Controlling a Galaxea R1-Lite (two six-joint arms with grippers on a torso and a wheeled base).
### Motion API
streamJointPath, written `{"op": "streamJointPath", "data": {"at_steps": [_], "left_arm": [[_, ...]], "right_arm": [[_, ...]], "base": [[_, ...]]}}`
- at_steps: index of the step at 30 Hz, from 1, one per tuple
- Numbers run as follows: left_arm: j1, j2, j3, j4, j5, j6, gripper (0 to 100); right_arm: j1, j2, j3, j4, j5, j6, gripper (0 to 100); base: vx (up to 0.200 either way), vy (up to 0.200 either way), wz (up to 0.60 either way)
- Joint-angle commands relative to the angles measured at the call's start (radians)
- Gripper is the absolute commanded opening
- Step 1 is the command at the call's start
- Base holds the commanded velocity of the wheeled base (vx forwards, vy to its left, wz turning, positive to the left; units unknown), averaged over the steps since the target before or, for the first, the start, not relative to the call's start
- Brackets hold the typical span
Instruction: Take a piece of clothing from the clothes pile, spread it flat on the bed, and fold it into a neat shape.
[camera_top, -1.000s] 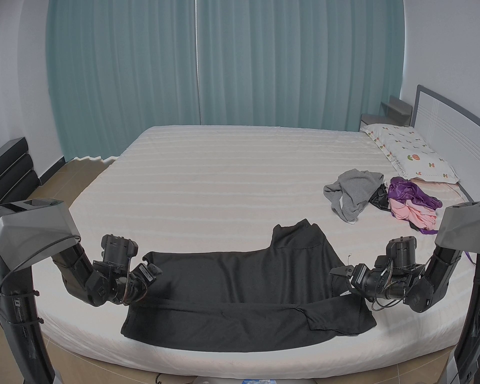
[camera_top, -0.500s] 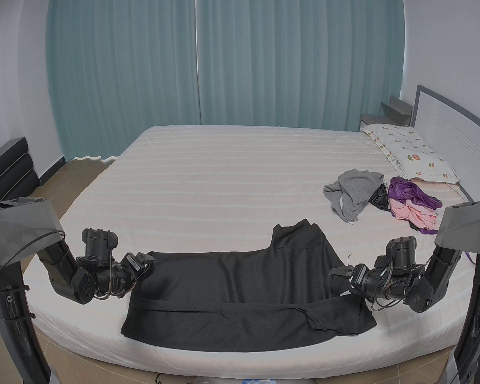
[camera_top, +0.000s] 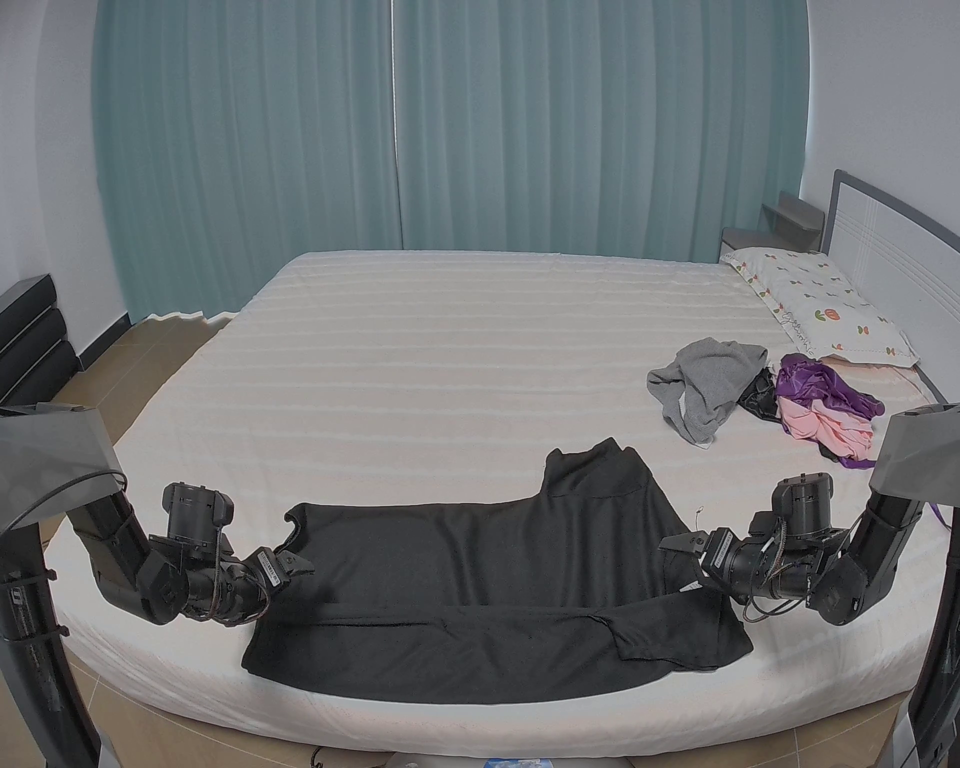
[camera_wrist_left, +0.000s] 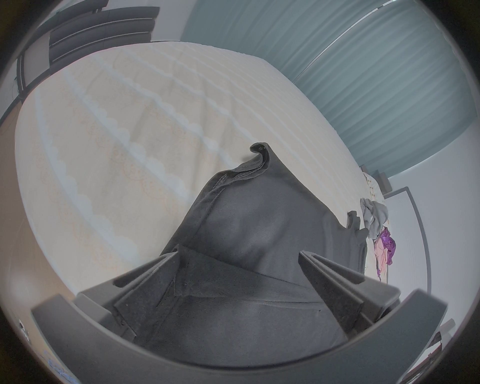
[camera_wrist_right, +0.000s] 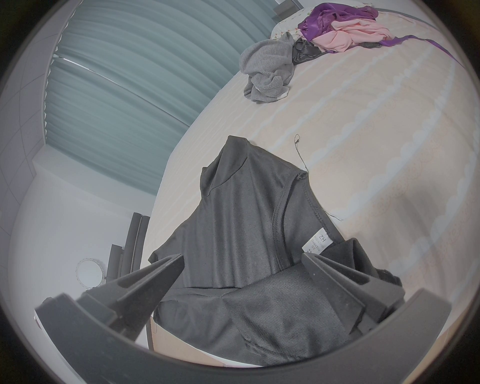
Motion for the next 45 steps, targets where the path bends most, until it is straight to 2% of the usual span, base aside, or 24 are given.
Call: {"op": "streamJointPath", "data": {"at_steps": [1, 8, 21, 25, 28, 36, 45], "left_arm": [[-0.001, 0.009, 0.003, 0.000, 0.008, 0.004, 100], [-0.023, -0.014, 0.041, 0.060, 0.025, 0.092, 100], [-0.061, -0.104, 0.040, 0.058, 0.051, 0.044, 100], [-0.103, -0.138, 0.047, 0.069, 0.051, 0.010, 100], [-0.155, -0.114, 0.061, 0.069, 0.053, 0.007, 100], [-0.204, -0.046, 0.064, 0.067, 0.071, 0.004, 100], [-0.218, 0.028, 0.014, 0.066, 0.106, 0.006, 100]], "right_arm": [[0.000, 0.001, 0.000, 0.000, 0.000, 0.000, 100], [0.000, 0.001, 0.000, 0.000, 0.000, 0.000, 100], [-0.001, 0.002, -0.002, 0.000, 0.002, -0.002, 100], [-0.001, 0.002, -0.002, 0.000, 0.002, -0.002, 100], [-0.001, 0.002, -0.002, 0.000, 0.002, -0.002, 100], [0.000, 0.002, -0.002, 0.001, 0.000, -0.003, 100], [0.000, 0.004, -0.002, 0.003, 0.000, -0.003, 100]], "base": [[0.000, 0.000, 0.00], [0.000, 0.000, 0.00], [0.000, 0.000, 0.00], [0.000, 0.000, 0.00], [0.000, 0.000, 0.00], [0.000, 0.000, 0.00], [0.000, 0.000, 0.00]]}}
